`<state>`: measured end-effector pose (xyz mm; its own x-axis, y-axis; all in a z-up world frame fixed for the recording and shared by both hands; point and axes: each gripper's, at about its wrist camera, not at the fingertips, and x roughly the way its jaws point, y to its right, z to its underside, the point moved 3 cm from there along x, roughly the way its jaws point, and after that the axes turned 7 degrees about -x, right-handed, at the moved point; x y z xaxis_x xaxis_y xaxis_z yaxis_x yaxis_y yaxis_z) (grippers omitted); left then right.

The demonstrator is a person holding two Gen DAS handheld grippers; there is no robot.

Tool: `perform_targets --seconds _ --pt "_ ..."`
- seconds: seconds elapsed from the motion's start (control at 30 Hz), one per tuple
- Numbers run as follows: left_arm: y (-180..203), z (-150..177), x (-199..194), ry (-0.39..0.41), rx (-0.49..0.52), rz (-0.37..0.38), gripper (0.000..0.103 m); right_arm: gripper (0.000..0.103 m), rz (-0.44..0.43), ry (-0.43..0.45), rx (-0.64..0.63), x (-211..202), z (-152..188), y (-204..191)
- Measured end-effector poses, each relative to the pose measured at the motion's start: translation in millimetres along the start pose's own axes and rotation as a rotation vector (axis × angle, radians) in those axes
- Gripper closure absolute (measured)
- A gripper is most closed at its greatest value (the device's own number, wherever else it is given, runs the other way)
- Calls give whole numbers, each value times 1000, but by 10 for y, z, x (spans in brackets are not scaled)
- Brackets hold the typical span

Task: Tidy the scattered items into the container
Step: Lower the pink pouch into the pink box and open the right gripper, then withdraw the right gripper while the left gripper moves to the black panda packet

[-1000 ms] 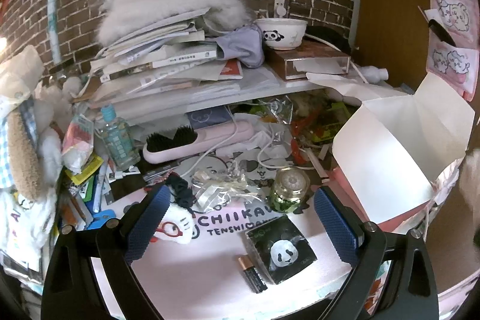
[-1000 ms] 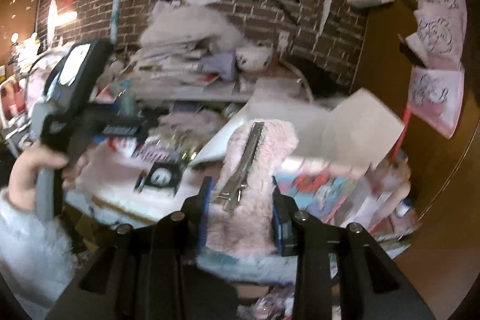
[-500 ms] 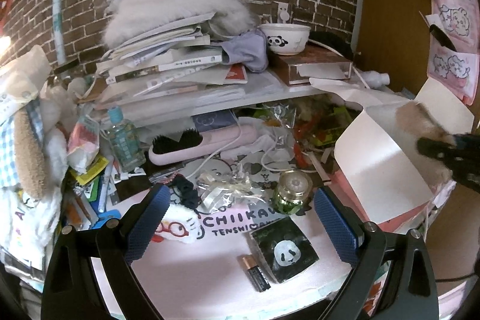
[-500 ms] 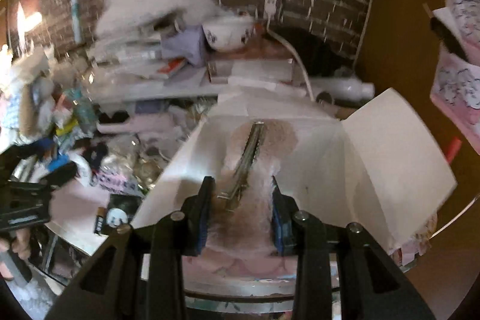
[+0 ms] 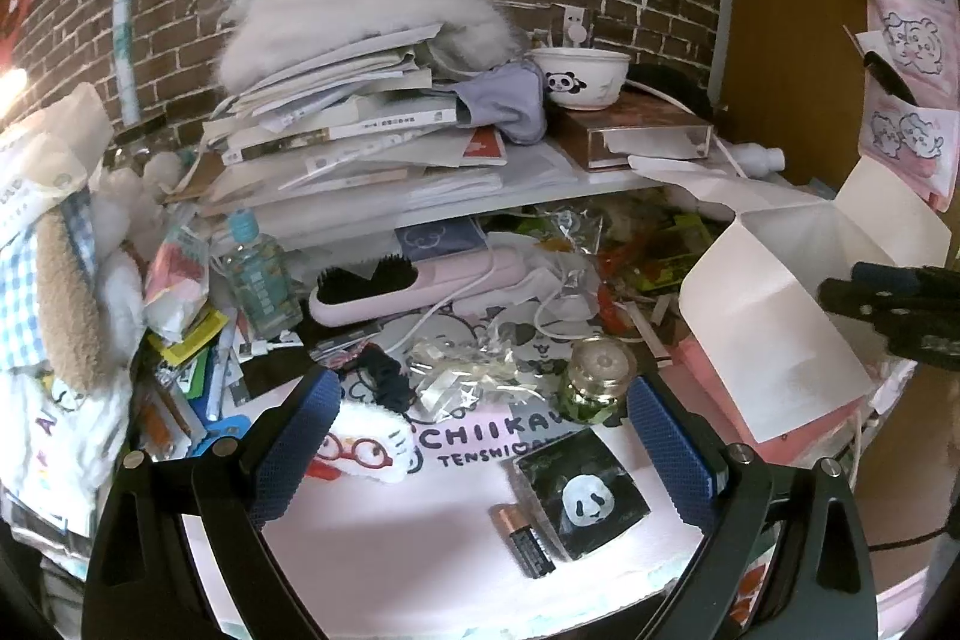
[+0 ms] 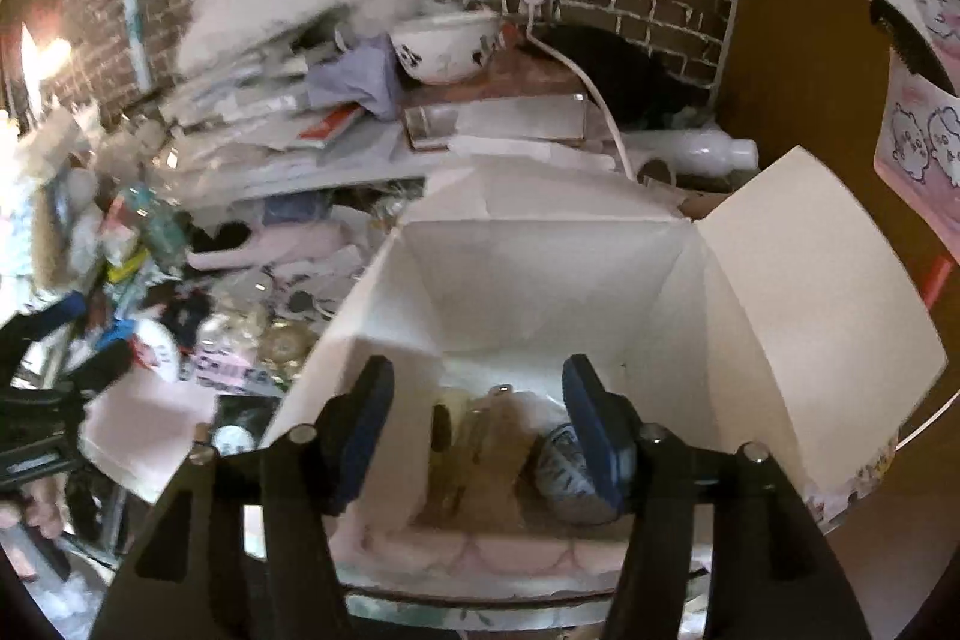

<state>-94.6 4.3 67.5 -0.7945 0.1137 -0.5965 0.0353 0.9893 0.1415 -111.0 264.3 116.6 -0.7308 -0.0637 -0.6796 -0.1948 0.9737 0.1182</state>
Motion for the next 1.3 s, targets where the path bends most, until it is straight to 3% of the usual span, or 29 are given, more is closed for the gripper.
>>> perform_targets --seconds 0.2,0.3,0.57,0.97,1.3 --pt "-40 70 32 -19 -3 -6 7 49 -100 85 -21 -475 235 -209" --pt "-34 126 64 -34 -1 5 7 56 -158 94 -55 -609 418 -394" --pt "91 293 179 -73 25 29 7 75 -250 35 -87 -376 843 -803" --pt "283 536 461 -144 73 31 7 77 -104 -35 -88 235 1003 -921" --pt "400 618 689 -178 91 29 7 76 -105 -56 -76 429 1033 -962"
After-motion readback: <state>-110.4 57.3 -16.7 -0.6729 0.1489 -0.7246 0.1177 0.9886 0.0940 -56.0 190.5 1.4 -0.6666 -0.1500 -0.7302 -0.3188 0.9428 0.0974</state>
